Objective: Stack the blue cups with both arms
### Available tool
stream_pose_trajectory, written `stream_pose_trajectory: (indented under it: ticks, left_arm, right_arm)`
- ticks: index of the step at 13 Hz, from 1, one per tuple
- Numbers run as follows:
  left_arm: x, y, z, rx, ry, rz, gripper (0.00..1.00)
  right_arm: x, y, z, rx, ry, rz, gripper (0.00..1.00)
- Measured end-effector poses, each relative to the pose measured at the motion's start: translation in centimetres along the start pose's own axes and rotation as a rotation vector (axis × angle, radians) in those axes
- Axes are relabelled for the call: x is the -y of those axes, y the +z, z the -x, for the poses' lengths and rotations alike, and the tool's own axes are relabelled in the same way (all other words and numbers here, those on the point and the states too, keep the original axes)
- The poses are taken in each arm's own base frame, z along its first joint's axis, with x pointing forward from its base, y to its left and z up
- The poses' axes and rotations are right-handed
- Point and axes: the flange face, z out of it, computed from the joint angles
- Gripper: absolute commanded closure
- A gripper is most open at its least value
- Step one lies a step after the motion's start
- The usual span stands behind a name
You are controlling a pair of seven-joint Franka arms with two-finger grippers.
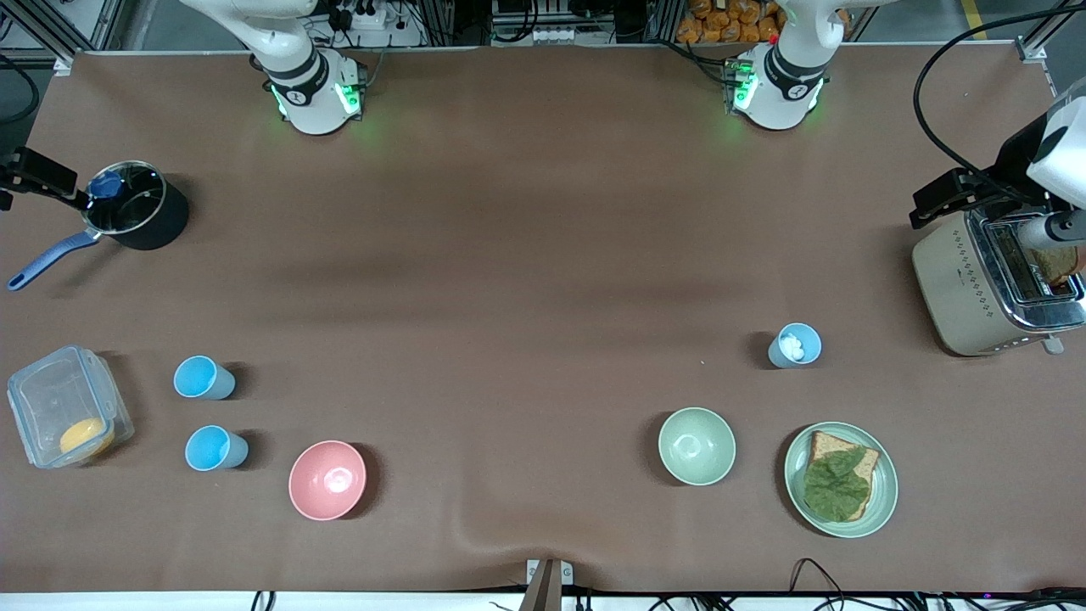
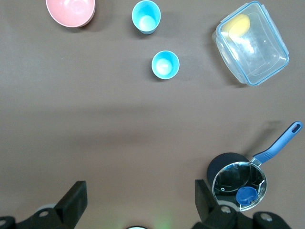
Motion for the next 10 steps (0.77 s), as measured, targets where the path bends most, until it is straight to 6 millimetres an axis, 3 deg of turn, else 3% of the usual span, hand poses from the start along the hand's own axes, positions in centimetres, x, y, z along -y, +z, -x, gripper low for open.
stream_pose_trajectory:
  ticks: [3, 6, 8, 10]
  left_arm:
    - [0.1, 0.1, 0.0, 0.005, 0.0, -0.006, 0.0]
    - [-0.8, 2.2, -0.6, 0.038, 0.027, -0.051, 0.0]
    - [-1.7, 6.1, -2.1, 0.077, 0.045, -0.057, 0.0]
    - [-1.7, 12.3, -4.1, 0.064, 0.046, -0.047, 0.0]
  right_arm:
    - [0.0, 0.5, 0.0, 0.012, 0.0, -0.001, 0.0]
    - [0.0, 0.9, 0.0, 0.021, 0.0, -0.002, 0.0]
    - [0.0, 1.4, 0.0, 0.031, 0.0, -0.004, 0.0]
    - [-0.1, 2.2, -0.2, 0.041, 0.001, -0.005, 0.0]
